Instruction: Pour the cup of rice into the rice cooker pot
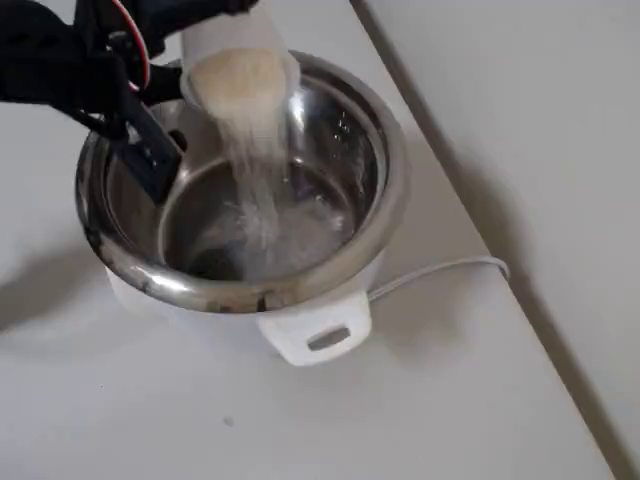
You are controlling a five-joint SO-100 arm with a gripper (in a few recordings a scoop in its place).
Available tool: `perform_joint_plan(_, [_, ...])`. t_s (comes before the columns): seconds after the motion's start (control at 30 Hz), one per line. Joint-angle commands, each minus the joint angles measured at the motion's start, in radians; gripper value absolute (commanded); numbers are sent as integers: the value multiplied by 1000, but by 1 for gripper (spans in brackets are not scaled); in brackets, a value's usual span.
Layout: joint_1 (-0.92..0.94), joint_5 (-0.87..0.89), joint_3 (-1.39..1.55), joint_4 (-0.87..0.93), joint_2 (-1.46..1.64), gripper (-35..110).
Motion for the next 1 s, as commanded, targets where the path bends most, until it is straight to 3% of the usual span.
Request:
perform_joint_plan(0.0, [25, 84, -146, 14, 6, 22])
perform_joint_plan(0.97, [0, 225, -621, 209, -169, 21])
